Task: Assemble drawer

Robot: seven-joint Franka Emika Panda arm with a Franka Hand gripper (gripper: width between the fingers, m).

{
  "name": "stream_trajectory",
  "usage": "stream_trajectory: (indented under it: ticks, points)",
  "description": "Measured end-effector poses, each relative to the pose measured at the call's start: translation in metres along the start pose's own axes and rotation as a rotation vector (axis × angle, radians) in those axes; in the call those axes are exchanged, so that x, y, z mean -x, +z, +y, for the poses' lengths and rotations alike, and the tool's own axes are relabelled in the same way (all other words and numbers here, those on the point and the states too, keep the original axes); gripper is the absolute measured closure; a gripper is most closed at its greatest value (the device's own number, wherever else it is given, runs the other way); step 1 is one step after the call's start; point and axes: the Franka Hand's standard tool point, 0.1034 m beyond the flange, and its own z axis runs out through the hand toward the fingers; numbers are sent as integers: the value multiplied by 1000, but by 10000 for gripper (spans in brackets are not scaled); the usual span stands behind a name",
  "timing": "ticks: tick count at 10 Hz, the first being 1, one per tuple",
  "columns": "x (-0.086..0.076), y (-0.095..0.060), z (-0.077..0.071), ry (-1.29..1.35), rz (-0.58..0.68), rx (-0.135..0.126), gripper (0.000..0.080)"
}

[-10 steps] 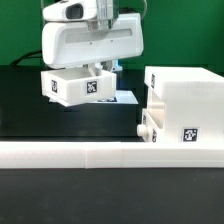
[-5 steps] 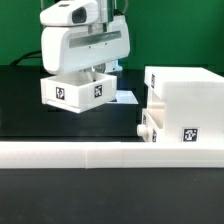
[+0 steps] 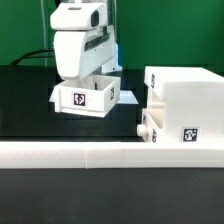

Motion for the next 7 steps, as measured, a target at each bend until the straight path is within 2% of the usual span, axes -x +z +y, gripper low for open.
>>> stream_trajectory:
  ticks: [3, 5, 7]
  points:
    - [-2, 0, 4, -126, -5, -3, 758]
    - [-15, -2, 21, -187, -13, 17, 758]
    - [-23, 3, 30, -252, -32, 15, 758]
